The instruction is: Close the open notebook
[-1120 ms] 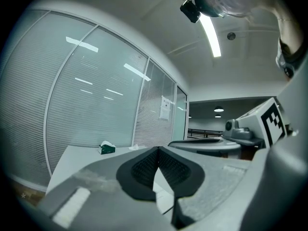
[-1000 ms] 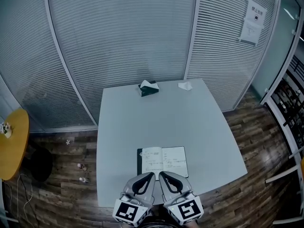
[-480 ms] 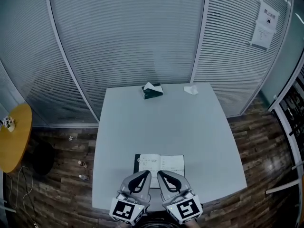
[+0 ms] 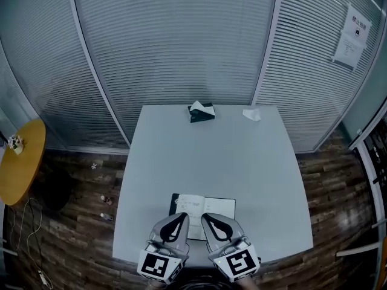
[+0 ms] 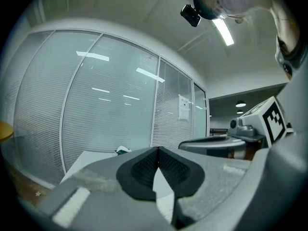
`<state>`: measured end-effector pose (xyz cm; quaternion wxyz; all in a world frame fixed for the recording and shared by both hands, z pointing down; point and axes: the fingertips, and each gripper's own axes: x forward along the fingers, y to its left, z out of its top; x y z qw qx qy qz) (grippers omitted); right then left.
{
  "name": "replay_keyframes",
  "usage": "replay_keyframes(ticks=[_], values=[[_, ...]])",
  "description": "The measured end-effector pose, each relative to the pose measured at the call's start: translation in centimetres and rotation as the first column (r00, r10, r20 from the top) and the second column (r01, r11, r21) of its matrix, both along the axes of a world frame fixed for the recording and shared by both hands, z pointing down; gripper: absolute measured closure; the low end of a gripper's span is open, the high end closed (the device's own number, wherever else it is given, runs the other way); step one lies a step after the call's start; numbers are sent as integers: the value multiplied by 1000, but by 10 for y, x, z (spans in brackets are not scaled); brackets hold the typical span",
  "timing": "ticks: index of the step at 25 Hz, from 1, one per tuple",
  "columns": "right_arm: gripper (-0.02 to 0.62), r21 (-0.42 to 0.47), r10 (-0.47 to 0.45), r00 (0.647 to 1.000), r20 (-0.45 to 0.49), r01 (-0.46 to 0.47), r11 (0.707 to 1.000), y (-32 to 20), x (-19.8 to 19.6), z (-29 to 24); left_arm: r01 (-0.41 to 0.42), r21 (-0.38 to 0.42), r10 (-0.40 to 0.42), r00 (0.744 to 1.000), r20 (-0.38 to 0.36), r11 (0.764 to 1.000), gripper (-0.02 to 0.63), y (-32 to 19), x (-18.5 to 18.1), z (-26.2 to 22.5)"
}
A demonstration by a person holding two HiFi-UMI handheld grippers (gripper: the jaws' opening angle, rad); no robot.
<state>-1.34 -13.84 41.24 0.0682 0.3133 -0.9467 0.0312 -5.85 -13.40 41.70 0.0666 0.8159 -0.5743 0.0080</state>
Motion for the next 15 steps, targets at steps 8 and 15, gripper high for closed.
replay_keyframes(ticks=[8, 15], values=[[594, 15, 37, 999, -12, -37, 999, 2, -12, -4, -30, 6, 30, 1000, -10, 1000, 603, 3, -14, -6], [594, 21, 99, 995, -20, -98, 995, 9, -24, -4, -86, 15, 87, 996, -22, 996, 603, 7, -27, -9]])
